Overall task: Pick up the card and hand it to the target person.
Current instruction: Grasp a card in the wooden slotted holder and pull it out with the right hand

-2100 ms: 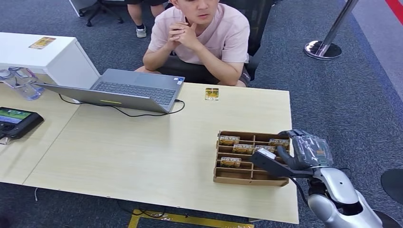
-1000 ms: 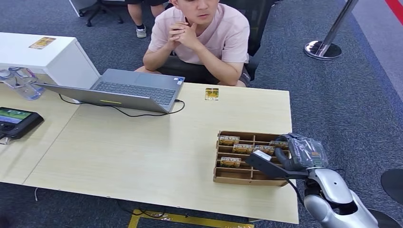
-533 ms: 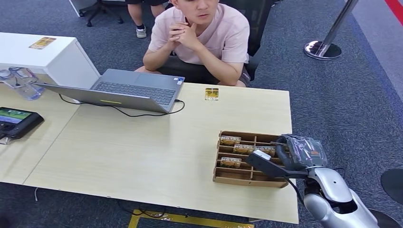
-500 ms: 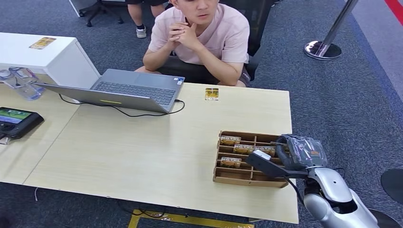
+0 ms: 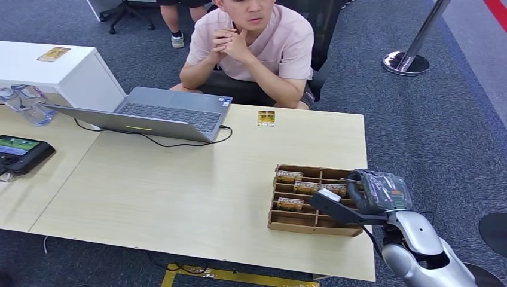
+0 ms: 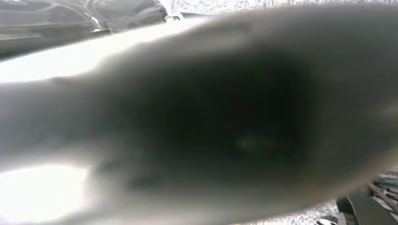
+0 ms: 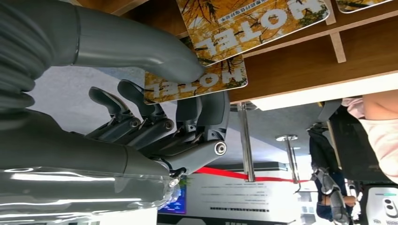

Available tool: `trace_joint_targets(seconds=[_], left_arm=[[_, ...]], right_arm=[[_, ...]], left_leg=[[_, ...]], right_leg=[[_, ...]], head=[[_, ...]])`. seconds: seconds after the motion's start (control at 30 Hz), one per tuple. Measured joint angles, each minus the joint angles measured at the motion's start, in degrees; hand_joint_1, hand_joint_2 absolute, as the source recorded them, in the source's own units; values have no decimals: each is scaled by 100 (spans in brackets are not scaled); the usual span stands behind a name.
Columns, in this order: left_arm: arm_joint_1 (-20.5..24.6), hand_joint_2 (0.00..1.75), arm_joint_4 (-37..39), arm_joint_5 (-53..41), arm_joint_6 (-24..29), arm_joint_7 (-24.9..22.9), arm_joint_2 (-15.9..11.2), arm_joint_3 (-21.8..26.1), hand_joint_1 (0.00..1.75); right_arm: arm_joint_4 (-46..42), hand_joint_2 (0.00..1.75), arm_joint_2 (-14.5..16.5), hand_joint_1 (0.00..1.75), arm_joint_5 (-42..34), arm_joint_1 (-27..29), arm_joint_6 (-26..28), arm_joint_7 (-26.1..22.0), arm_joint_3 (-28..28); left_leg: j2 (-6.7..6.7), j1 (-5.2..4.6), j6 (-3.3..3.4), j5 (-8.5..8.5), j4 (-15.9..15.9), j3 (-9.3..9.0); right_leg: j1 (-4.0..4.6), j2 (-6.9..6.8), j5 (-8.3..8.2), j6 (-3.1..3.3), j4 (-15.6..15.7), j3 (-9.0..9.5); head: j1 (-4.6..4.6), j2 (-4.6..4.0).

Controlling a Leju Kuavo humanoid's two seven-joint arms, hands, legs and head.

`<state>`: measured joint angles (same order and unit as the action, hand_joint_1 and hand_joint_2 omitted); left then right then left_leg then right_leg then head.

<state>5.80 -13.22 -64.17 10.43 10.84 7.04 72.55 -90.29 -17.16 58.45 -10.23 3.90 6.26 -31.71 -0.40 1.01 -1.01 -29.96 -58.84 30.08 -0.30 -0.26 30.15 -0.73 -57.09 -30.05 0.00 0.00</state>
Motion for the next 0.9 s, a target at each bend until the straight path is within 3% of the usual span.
trace_joint_targets(seconds=[0.13, 0.33, 0.63, 0.73, 0.9], left_arm=[[0, 0, 0, 21, 62, -58, 0, 18, 0], [-1, 0, 0, 49, 63, -90, 1, 47, 0], [0, 0, 0, 48, 62, -119, 8, 76, 0], [4, 0, 0, 10, 59, -127, 13, 75, 0], [31, 0, 0, -72, 54, -134, 24, 74, 0]], right_arm=[[-22, 175, 0, 154, -13, 46, 378, -187, 18], [-650, 175, 6, 154, -468, 174, 1638, -1038, 295], [-1404, 175, 313, 154, -798, 279, 2435, -1867, 692], [-1246, 175, 505, 154, -595, 204, 2611, -2048, 636], [-203, 175, 974, 154, -255, -222, 3051, -2186, 377]], left_leg=[[0, 0, 0, 0, 0, 0], [0, 0, 0, 0, 0, 0], [2, 0, -1, 0, 0, -2], [3, 1, -3, 2, 0, -2], [5, 2, -17, 12, 1, -3]], right_leg=[[0, 0, 0, 0, 0, 0], [0, 0, 0, 0, -1, 0], [0, 1, 0, 1, -3, 0], [0, 1, -2, 4, -6, 1], [1, 9, -9, 13, -11, 0]], head=[[0, 0], [0, 0], [0, 0], [-1, 0], [-1, 0]])
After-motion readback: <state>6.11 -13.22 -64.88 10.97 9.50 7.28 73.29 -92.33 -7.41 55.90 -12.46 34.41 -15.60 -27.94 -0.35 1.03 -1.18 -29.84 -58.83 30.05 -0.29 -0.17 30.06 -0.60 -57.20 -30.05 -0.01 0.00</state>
